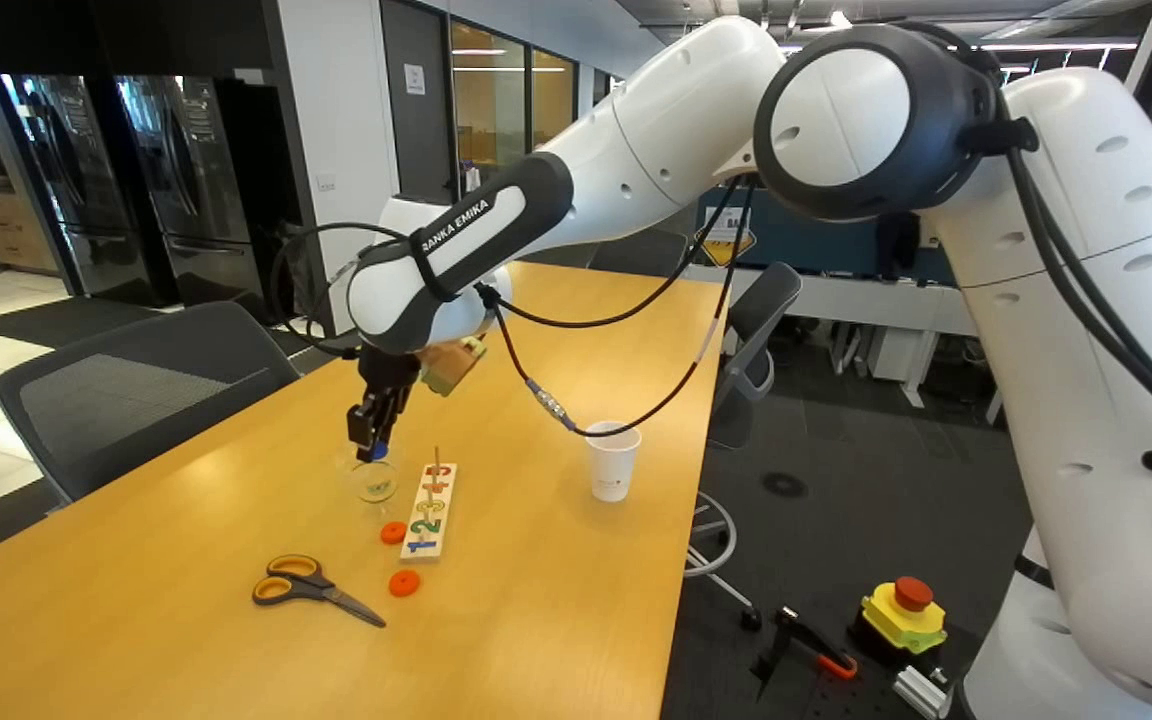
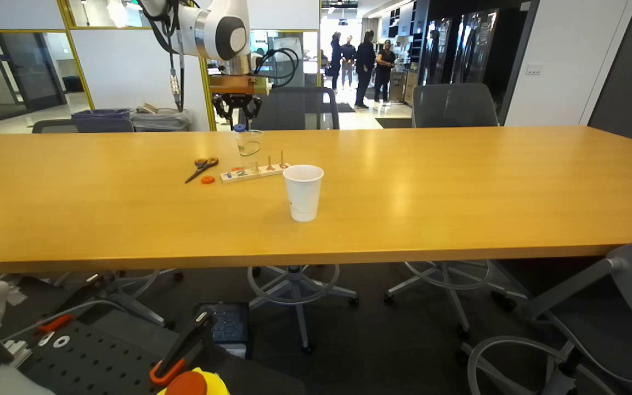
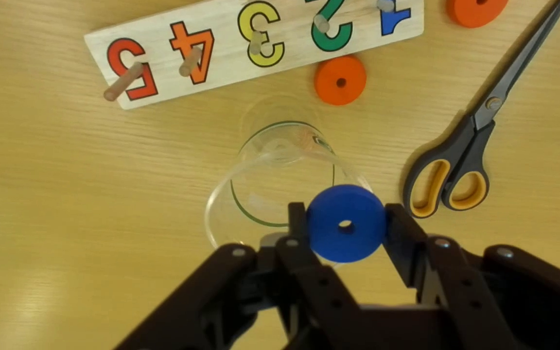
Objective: Put two round orange blocks in the white cup then put the blue round block in the clear cup, then put the last two round orange blocks
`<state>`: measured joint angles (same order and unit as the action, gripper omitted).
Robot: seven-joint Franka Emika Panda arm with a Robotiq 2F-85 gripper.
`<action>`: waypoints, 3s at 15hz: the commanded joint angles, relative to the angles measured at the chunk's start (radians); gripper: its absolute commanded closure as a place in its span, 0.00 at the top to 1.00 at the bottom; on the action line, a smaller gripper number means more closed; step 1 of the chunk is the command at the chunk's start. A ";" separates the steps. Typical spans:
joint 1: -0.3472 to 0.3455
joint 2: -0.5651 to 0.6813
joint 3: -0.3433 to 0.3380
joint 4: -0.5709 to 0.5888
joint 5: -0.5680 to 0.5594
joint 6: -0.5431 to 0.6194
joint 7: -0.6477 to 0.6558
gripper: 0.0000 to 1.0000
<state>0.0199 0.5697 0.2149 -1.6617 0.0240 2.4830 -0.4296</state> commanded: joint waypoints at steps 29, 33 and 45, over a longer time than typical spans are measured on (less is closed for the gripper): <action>0.077 -0.124 -0.007 -0.155 0.104 -0.187 0.357 1.00; 0.102 -0.097 0.002 -0.169 0.181 -0.171 0.394 1.00; 0.114 0.042 0.007 -0.103 0.133 -0.144 0.195 1.00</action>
<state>0.1358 0.5658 0.2147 -1.8172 0.1929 2.3433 -0.1655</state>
